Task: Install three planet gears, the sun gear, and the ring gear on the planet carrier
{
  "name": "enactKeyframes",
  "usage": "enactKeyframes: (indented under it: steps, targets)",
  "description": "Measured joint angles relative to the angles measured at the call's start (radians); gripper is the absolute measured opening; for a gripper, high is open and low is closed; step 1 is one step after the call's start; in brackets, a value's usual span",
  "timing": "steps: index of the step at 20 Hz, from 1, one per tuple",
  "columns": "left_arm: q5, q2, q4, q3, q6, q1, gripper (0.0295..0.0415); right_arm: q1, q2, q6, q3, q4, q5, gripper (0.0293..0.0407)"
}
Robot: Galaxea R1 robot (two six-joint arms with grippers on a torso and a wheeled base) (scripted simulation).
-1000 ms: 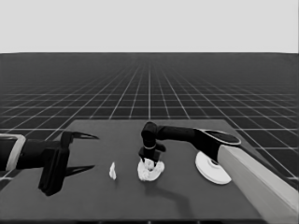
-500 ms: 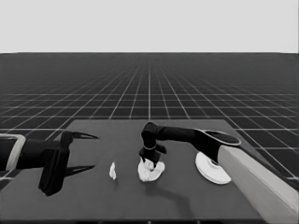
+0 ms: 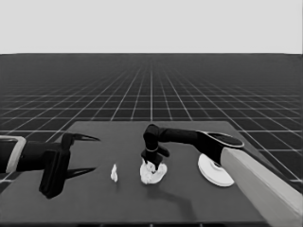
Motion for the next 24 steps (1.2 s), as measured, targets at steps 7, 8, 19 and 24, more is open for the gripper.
enactKeyframes:
  steps: [7, 8, 19, 24]
  targets:
    - [0.0, 0.0, 0.0, 0.0, 0.0, 0.0, 0.0385, 0.0, 0.0, 0.073, 0.0, 0.0, 0.0, 0.0309]
    - [0.0, 0.0, 0.0, 0.0, 0.0, 0.0, 0.0385, 0.0, 0.0, 0.084, 0.0, 0.0, 0.0, 0.0309]
    - [0.0, 0.0, 0.0, 0.0, 0.0, 0.0, 0.0385, 0.0, 0.0, 0.199, 0.0, 0.0, 0.0, 0.0309]
    - [0.0, 0.0, 0.0, 0.0, 0.0, 0.0, 0.0385, 0.0, 0.0, 0.251, 0.0, 0.0, 0.0, 0.0309]
